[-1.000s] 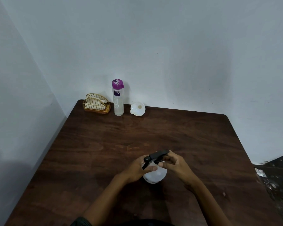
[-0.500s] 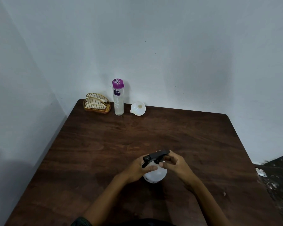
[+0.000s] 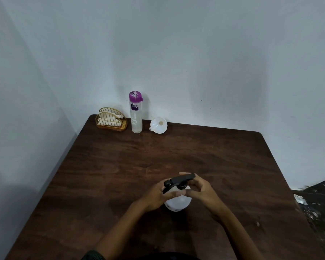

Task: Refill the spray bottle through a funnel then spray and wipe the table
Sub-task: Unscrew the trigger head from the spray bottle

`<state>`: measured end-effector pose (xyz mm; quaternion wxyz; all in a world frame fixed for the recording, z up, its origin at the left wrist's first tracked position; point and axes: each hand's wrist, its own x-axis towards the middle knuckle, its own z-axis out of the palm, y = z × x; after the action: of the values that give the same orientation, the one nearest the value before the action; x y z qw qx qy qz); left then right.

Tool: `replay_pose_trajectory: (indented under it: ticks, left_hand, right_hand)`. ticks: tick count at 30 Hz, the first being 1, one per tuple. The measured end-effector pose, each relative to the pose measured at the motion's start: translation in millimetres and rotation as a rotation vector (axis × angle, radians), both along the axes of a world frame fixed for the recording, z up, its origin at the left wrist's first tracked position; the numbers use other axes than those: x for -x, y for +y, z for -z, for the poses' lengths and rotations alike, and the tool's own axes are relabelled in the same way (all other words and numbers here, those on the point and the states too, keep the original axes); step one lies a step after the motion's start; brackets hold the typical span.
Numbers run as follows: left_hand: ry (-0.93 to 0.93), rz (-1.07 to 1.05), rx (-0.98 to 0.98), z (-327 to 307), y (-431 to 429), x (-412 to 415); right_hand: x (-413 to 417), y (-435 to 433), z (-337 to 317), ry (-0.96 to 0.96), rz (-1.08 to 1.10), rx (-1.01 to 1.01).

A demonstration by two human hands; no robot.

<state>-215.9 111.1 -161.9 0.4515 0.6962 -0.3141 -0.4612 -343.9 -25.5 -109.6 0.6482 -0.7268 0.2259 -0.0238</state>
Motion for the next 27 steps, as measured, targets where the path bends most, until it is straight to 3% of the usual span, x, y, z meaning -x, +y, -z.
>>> replay_pose_trajectory:
  ticks: [7, 16, 21, 27]
  left_hand:
    - [-0.052, 0.005, -0.054, 6, 1, -3]
    - [-0.086, -0.007, -0.067, 8, 0, -4]
    - [-0.066, -0.018, -0.066, 11, -1, -3]
    - [-0.132, 0.006, -0.065, 11, -2, -4]
  right_hand:
    - [-10, 6, -2, -0.054, 0.075, 0.088]
    - [0, -2, -6, -0.022, -0.049, 0.105]
    - [-3, 8, -4, -0.030, 0.040, 0.059]
    - [-6, 9, -8, -0.103, 0.149, 0.162]
